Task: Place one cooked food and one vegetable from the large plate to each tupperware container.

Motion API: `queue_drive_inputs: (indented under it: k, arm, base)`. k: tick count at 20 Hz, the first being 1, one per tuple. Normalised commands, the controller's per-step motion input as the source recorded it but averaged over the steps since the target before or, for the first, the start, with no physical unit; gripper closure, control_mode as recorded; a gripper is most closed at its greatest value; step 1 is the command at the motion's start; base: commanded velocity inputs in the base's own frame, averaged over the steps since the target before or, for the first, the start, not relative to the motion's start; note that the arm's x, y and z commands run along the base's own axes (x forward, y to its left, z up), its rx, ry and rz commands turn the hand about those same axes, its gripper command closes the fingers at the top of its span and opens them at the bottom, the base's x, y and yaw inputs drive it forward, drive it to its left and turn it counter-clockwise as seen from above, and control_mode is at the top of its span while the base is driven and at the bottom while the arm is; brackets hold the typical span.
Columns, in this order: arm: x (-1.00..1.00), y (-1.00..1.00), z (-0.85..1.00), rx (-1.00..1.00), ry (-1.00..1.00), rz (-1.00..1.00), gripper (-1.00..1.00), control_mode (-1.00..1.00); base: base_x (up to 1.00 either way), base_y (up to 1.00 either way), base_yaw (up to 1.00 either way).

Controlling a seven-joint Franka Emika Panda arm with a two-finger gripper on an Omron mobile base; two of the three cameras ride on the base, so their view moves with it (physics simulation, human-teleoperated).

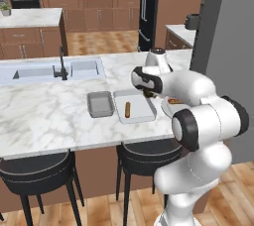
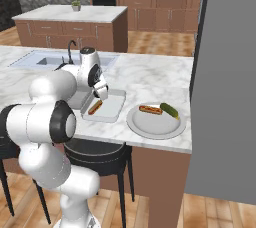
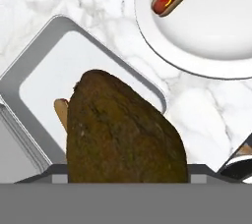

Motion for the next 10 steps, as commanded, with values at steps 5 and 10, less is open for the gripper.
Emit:
queue_drive_inputs:
  k: [5, 10]
  arm:
    - [0.38, 0.00, -0.34, 0.00, 0.11, 0.18, 1.00, -1.00]
    - [0.38, 0.00, -0.45, 0.00, 0.01, 0.08, 1.00, -1.00]
  base:
    - [0.00, 0.00, 0.00]
    - [0.00, 0.00, 0.00]
